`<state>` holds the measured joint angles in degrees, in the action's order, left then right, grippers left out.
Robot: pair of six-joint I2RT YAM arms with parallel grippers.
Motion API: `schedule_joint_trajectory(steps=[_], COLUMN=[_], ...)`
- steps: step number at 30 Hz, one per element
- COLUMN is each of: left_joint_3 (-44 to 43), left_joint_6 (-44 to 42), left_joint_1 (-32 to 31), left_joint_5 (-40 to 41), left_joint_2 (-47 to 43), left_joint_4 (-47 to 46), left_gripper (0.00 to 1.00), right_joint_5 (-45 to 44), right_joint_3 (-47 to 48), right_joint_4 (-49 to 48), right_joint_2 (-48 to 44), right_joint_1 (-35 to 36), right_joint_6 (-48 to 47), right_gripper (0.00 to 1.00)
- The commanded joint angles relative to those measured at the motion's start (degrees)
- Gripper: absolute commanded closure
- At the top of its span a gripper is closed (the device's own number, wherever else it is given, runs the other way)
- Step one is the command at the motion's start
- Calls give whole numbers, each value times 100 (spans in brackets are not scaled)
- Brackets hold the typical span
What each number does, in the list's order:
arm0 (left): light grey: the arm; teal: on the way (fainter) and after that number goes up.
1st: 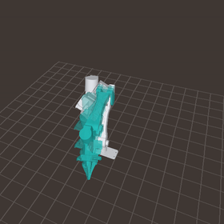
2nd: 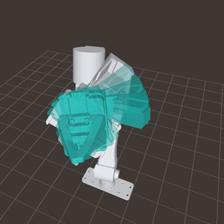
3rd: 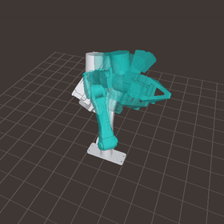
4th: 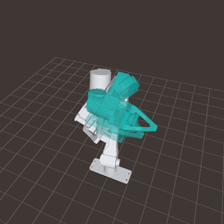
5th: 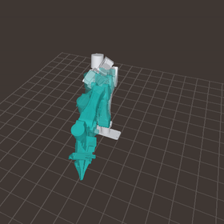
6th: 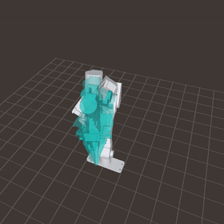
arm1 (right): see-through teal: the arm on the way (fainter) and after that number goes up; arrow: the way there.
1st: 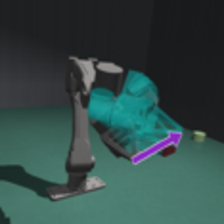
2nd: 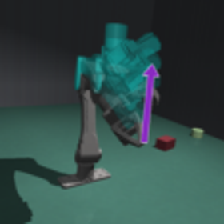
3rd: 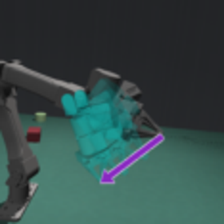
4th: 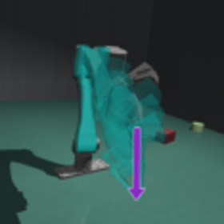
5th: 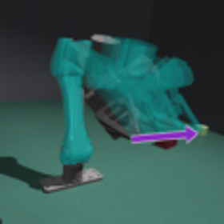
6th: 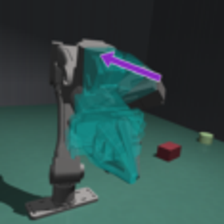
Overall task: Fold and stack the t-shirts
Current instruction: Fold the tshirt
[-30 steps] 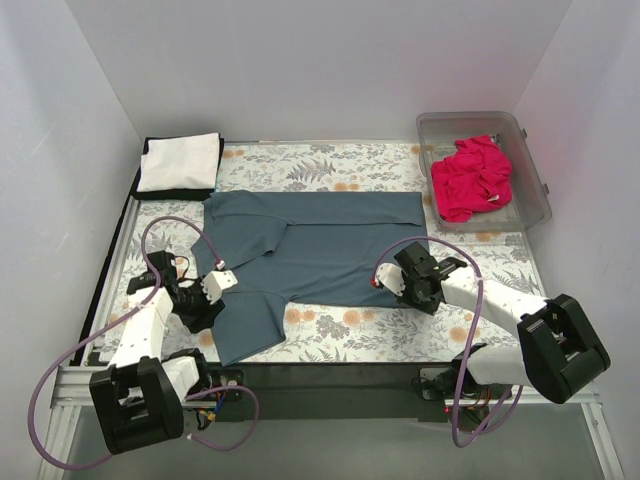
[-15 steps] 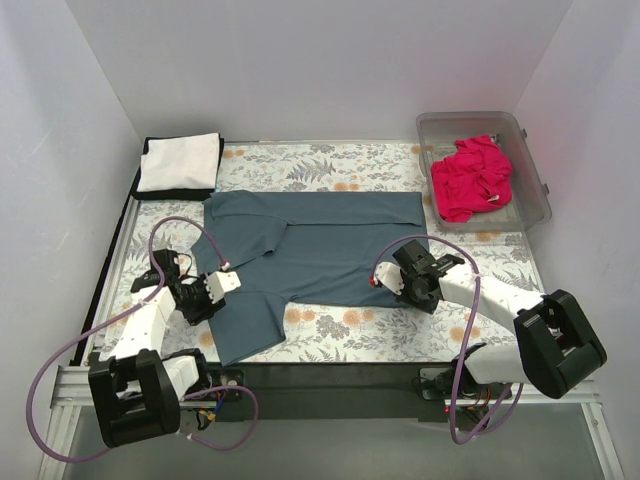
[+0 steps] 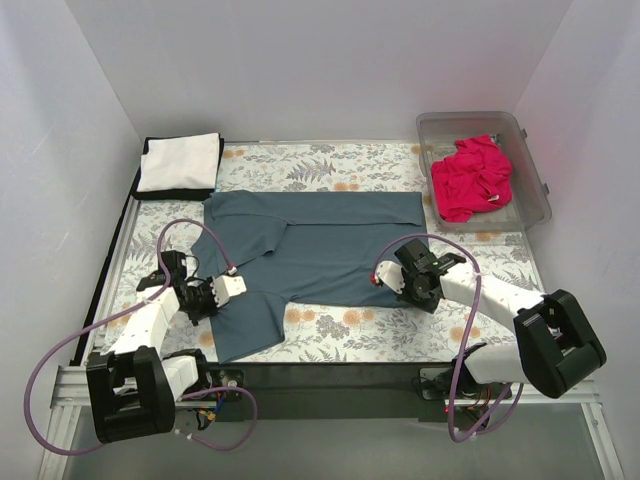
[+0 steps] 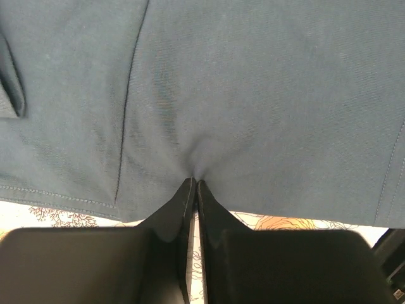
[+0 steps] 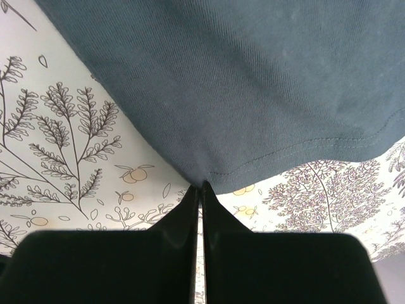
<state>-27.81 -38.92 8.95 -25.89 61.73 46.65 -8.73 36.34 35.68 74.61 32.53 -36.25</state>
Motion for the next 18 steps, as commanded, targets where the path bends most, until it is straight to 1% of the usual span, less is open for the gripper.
schedule_joint_trajectory(steps=[1,8,10,14,18], left_joint_3=[128,-575,-830,-1182,-1647], left_joint_6=[-46,-55,68,314,525], left_joint_1=[-16,37,28,45,89], left_joint_5=[313,146,14,-144,-232], left_joint_2=[111,-407,-495,-435,-92], left_joint_4=[430,1644,1994,2260,2287], left_gripper=[100,100,100,100,100], right_joint_5=[144,205,240,425,469], right_joint_3=[181,172,207,365,646], right_joint_4=[185,571,729,923,888], right_joint_2=[-183,-868,-1079,-1212,-1124], right_joint_1=[-80,-256,-265,-405,-590], right_joint_6=[-101,-251,-269,-356,-611], right_gripper=[99,99,99,99,99])
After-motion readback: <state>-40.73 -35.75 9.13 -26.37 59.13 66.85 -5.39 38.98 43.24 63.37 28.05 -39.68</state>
